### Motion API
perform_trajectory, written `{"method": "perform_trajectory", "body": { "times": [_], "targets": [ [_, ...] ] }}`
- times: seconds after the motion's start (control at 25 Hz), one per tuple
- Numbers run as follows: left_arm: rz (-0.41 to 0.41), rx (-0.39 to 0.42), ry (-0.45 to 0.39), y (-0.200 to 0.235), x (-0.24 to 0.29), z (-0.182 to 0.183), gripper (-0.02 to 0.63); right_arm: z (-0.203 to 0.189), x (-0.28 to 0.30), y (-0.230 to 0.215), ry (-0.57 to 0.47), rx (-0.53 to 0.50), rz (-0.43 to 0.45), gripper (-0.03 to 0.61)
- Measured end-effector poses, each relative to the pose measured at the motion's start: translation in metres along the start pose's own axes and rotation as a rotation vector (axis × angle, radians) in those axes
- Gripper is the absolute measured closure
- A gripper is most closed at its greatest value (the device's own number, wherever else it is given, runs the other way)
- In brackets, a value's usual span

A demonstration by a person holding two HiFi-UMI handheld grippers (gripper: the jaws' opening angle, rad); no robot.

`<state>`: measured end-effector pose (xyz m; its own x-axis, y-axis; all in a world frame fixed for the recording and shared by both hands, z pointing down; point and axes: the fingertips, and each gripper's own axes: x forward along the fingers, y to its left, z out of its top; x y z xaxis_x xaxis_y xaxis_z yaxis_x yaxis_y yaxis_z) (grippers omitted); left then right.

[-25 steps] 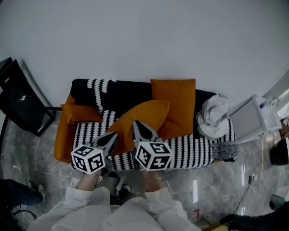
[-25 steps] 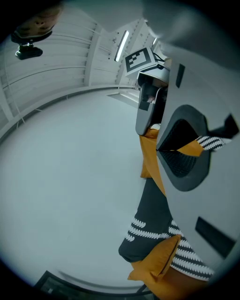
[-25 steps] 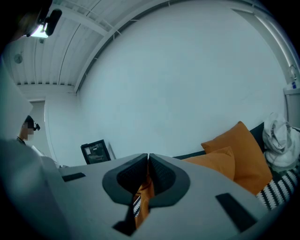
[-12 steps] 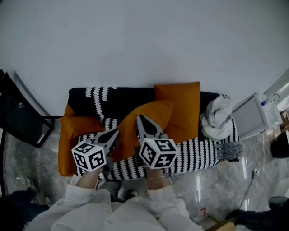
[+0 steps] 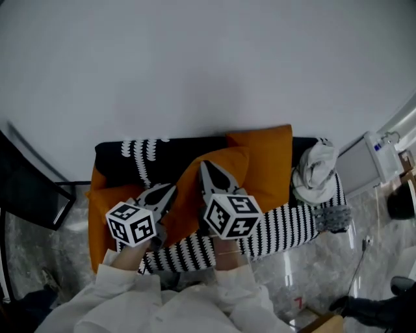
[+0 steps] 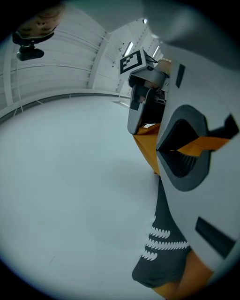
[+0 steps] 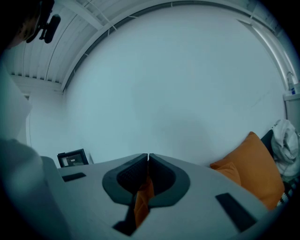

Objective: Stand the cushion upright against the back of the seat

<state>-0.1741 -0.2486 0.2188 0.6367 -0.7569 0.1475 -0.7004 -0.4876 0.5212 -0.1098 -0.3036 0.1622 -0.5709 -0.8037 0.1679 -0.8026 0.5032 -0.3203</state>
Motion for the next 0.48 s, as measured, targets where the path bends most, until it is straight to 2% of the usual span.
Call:
{"method": "perform_trajectory", "body": {
  "times": [0.28, 0.48],
  "targets": [
    [-0.022, -0.005, 0.011, 0.037, 0.011, 0.025, 0.606, 0.016, 0.039, -0.003, -0.030, 0.028, -0.030, 0.557],
    [-0.018, -0.016, 0.020, 0.063, 0.013, 0.035, 0.606, 0.003, 0.076, 0.004, 0.011, 0.045, -0.025, 0.557]
  ]
}}
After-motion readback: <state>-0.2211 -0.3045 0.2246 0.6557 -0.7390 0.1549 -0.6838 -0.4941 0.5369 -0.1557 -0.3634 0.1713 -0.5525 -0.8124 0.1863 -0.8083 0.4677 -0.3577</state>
